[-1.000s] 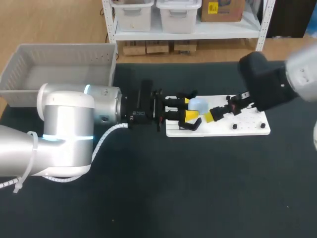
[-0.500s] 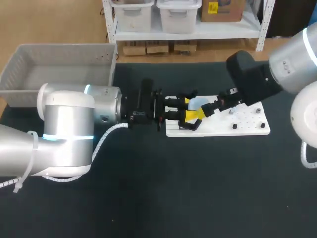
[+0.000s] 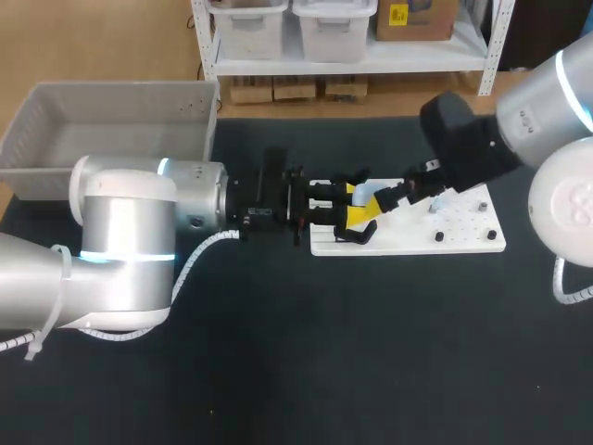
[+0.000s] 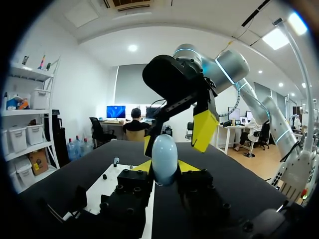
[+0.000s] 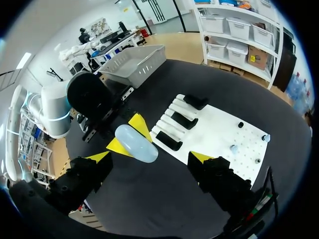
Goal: Pick up each earbud case from the left stands, insert the matching earbuds, close the lid, and place the case in the box.
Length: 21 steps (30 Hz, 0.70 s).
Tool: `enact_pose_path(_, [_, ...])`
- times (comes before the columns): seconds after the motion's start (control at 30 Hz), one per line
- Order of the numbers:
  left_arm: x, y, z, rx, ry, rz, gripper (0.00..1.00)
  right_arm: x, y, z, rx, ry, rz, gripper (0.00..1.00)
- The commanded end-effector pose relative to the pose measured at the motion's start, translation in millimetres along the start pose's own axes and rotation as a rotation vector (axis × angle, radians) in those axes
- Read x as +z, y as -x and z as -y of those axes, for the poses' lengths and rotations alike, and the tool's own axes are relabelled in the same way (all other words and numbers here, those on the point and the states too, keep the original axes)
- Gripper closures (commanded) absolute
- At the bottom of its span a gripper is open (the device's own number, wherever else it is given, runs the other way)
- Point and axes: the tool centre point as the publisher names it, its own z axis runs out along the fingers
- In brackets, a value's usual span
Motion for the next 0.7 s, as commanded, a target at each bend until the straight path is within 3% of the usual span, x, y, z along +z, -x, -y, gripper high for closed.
enact_pose_path(0.03, [0,-1.1,0.8,0.003,0.005,0.004,1.00,2,1,3,0.005,-0.004,0.001,0.00])
enact_pose_path(0.7, [0,-1.1,0.8,0.003,0.005,0.004,1.00,3,8,15,0.039,-0.023,0.011,0.00])
